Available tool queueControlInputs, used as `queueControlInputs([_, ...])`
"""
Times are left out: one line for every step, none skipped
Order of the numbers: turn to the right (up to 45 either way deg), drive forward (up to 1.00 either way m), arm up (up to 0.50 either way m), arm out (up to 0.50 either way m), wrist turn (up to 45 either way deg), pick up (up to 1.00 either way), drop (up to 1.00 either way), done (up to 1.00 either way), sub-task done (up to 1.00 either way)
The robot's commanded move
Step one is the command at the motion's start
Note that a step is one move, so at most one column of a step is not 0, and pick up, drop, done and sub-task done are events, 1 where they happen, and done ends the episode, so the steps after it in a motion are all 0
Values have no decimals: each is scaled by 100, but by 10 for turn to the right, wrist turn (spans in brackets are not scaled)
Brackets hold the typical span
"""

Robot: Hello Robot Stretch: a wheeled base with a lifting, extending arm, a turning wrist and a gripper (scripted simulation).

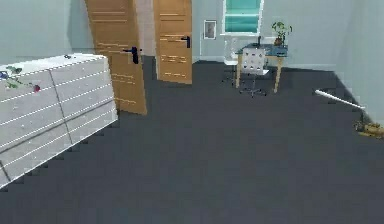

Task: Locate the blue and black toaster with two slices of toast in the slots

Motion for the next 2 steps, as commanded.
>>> queueControlInputs([0, 100, 0, 0, 0, 0, 0, 0, 0])
queueControlInputs([0, 100, 0, 0, 0, 0, 0, 0, 0])
